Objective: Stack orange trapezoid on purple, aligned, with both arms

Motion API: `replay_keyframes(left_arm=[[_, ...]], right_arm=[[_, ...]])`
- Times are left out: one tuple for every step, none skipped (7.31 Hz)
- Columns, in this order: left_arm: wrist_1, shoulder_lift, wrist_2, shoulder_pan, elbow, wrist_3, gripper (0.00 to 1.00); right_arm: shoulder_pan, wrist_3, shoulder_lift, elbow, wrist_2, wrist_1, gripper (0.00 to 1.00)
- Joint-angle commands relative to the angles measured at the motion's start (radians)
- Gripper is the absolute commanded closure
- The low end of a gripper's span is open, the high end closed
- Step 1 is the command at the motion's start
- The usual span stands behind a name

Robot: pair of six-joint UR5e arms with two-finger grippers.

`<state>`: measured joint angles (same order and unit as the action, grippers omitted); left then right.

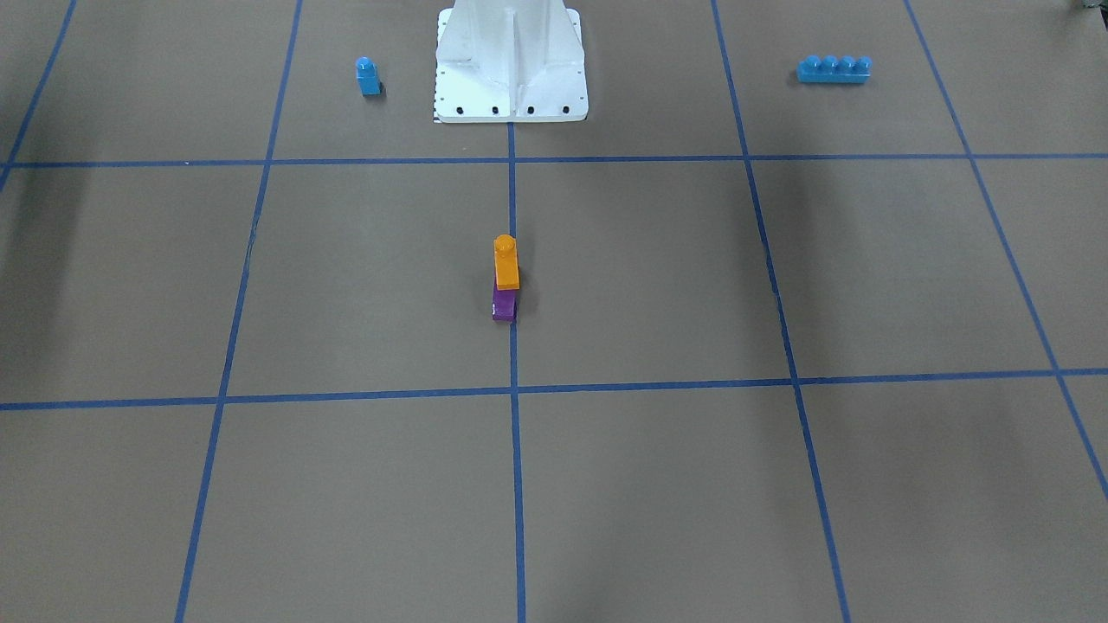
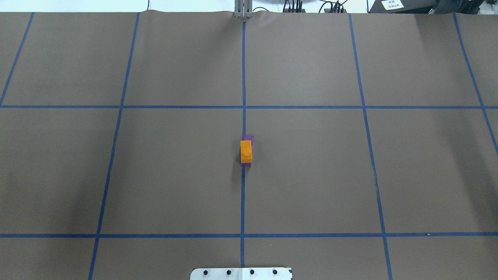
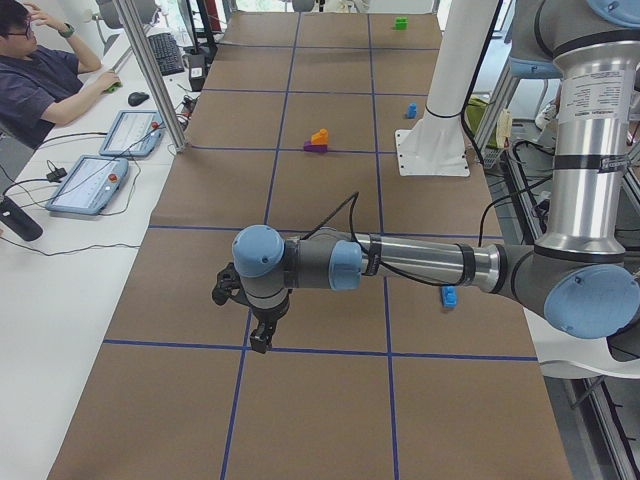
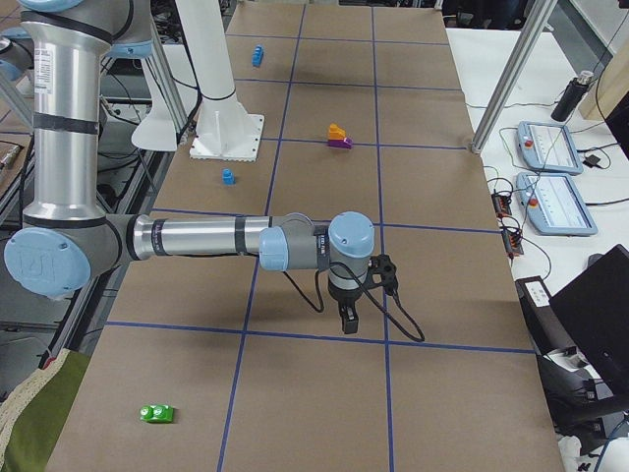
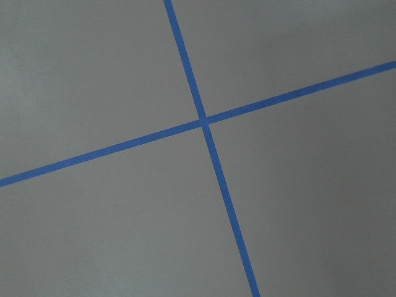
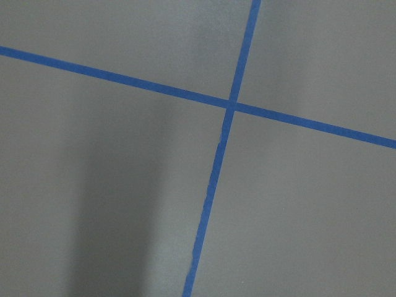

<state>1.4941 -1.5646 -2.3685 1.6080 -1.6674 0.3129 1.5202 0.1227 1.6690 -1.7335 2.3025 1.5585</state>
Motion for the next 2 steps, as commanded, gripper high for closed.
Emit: replay_keyframes(left_arm=[[0.0, 0.0, 0.0, 0.0, 0.0, 0.0, 0.0], [0.0, 0.0, 0.0, 0.0, 0.0, 0.002, 0.0]], right_arm=[[0.0, 0.0, 0.0, -0.001, 0.0, 0.0, 0.0], [0.0, 0.0, 0.0, 0.0, 0.0, 0.0, 0.0]])
